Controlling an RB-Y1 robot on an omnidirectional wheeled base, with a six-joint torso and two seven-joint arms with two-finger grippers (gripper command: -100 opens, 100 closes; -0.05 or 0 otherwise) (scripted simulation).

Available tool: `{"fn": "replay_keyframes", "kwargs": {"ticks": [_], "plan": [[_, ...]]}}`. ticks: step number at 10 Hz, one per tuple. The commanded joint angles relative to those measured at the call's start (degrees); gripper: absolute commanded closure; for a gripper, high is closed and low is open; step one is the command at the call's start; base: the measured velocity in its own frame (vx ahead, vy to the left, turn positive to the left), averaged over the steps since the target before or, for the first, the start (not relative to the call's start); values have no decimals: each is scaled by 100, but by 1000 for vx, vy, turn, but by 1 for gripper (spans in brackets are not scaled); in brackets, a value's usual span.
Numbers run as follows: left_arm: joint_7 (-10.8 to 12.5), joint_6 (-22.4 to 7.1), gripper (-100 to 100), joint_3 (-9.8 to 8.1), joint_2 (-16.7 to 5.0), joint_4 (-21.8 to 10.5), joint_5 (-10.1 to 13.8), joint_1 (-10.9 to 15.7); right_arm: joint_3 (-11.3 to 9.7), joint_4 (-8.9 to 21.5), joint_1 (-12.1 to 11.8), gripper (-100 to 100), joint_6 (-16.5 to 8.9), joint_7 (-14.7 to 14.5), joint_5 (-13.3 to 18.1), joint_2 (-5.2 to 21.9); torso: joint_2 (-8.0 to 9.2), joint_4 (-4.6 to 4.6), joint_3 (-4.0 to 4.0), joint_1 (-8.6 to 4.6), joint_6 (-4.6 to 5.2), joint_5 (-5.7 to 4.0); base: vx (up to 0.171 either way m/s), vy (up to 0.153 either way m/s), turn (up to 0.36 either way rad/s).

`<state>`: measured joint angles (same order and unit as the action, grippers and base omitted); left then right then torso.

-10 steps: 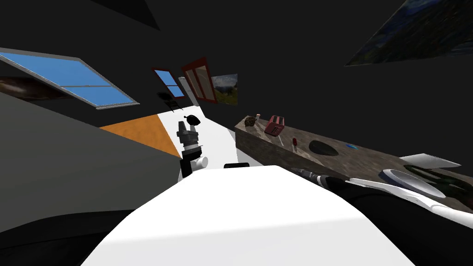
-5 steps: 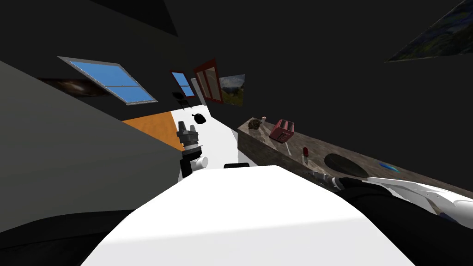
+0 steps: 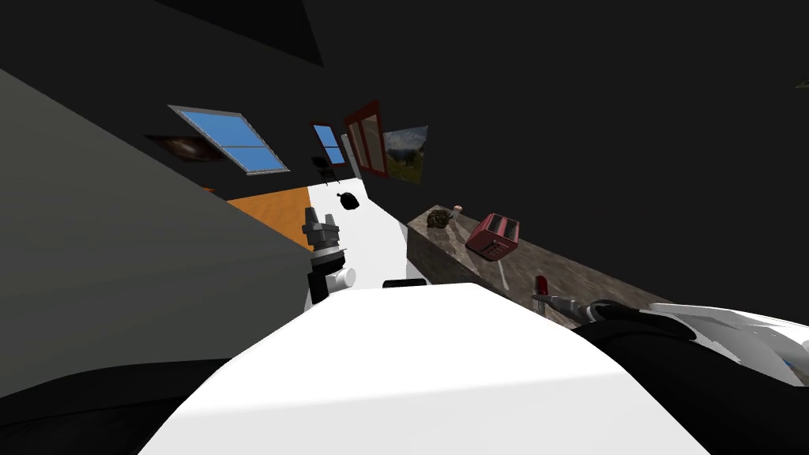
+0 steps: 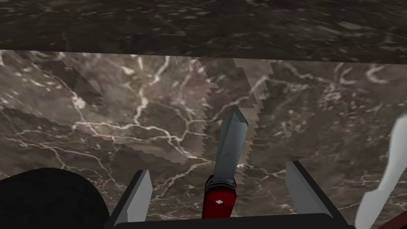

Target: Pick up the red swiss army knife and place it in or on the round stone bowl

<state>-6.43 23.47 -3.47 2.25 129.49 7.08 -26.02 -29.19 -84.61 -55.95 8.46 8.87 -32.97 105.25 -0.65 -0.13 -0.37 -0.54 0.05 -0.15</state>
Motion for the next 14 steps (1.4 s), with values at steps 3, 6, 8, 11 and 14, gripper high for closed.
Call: {"fn": "replay_keyframes", "kwargs": {"ticks": [3, 6, 8, 11, 14], "plan": [[0, 0, 0, 0, 0, 0, 0, 0, -16, 71, -51, -100, 1, -70, -95, 50, 1, 0, 0, 14, 4, 2, 105, -103, 84], [0, 0, 0, 1, 2, 0, 0, 0, -62, 192, 4, -100, 36, -103, 10, -116, 41, 10, 24, 59, 8, 13, 30, -9, -4], [0, 0, 0, 1, 2, 0, 0, 0, -128, 421, 85, -100, 108, -213, 196, -451, 38, 10, 23, 62, 8, 13, 62, -1, -10], [0, 0, 0, 1, 2, 0, 0, 1, -194, 650, 167, -100, 180, -322, 381, -786, 48, 11, 28, 71, 9, 15, 28, 13, -39], [0, 0, 0, 1, 2, 0, 0, 1, -278, 645, 255, 100, 182, -245, 402, -731, 57, 13, 33, 65, 9, 13, 0, 0, 0]]}}
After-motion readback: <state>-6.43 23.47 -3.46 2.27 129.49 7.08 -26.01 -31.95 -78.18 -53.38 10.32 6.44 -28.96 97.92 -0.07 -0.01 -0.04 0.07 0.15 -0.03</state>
